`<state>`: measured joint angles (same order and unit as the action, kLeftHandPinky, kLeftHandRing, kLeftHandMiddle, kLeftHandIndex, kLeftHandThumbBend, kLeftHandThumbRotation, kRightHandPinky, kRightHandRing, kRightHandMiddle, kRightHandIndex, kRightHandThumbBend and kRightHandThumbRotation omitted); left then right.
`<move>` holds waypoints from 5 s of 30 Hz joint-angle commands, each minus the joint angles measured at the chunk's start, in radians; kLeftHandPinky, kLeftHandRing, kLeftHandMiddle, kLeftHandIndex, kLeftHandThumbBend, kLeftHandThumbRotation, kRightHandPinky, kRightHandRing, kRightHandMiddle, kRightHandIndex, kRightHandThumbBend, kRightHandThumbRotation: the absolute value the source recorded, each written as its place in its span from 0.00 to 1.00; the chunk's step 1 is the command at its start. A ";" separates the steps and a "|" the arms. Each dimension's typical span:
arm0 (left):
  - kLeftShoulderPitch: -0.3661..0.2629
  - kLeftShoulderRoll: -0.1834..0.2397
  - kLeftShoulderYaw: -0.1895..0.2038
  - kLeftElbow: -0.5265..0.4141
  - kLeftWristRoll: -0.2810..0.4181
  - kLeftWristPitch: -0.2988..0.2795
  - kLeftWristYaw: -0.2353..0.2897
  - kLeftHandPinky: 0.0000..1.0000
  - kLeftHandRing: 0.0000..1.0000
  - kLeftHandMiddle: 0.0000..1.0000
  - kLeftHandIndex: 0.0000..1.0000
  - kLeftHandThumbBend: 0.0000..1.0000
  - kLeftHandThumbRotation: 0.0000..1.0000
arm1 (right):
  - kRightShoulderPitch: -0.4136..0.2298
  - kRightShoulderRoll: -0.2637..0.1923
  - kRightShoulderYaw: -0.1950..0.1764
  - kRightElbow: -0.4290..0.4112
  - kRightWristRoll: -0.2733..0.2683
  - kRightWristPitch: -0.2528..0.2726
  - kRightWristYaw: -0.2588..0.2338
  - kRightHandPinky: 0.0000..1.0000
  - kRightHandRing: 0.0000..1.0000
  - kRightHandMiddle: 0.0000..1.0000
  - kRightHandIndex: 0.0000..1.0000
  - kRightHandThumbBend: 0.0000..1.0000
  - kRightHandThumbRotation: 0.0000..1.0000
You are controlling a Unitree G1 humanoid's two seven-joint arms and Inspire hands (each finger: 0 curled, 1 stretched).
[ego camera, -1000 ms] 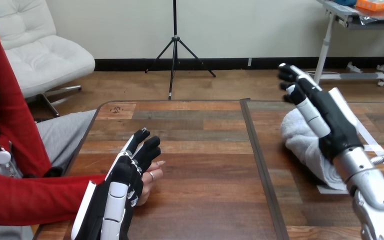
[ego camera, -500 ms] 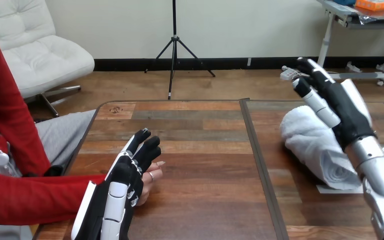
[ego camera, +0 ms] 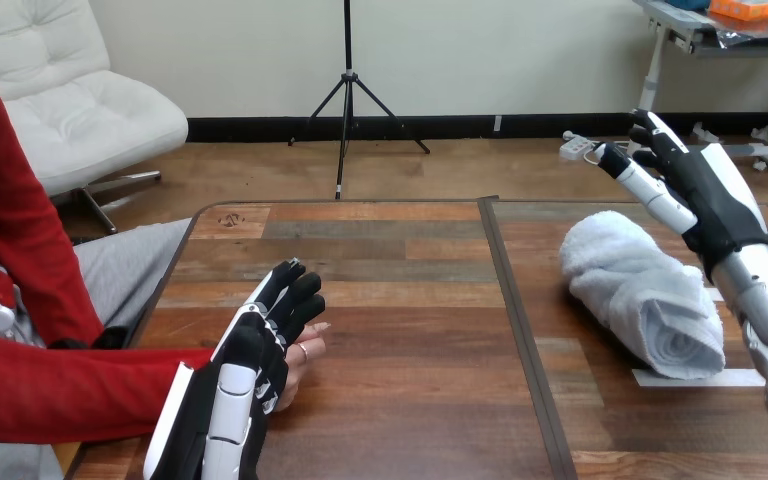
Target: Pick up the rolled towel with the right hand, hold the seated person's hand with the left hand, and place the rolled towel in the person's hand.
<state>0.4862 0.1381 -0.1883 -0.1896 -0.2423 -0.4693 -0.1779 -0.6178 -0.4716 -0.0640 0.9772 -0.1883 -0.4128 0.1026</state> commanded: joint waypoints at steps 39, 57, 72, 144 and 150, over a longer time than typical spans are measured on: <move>-0.077 -0.049 0.015 -0.024 -0.017 -0.008 -0.011 0.90 0.89 0.88 0.85 0.66 1.00 | -0.290 -0.040 0.132 0.297 -0.158 0.271 -0.109 0.86 0.99 1.00 1.00 1.00 0.60; -0.072 -0.044 0.019 -0.032 -0.029 -0.003 -0.016 0.91 0.89 0.86 0.81 0.66 1.00 | -0.275 -0.031 0.158 0.312 -0.175 0.283 -0.123 0.87 0.99 1.00 1.00 1.00 0.46; -0.072 -0.040 0.024 -0.037 -0.030 0.004 -0.020 0.94 0.90 0.87 0.81 0.66 1.00 | -0.273 -0.021 0.175 0.312 -0.179 0.297 -0.125 0.87 0.98 1.00 1.00 1.00 0.37; -0.074 -0.037 0.029 -0.046 -0.042 0.020 -0.035 0.94 0.91 0.87 0.74 0.62 0.94 | -0.260 0.073 0.442 0.329 -0.398 0.517 -0.150 0.94 0.97 0.99 0.99 1.00 0.46; -0.073 -0.036 0.032 -0.043 -0.047 0.018 -0.038 0.92 0.90 0.86 0.73 0.63 0.93 | -0.259 0.077 0.483 0.337 -0.440 0.532 -0.147 0.76 0.85 0.89 0.94 1.00 0.48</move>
<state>0.4507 0.1298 -0.1771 -0.1918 -0.2769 -0.4402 -0.2094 -0.8299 -0.4263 0.3781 1.3006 -0.5967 0.1068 -0.0444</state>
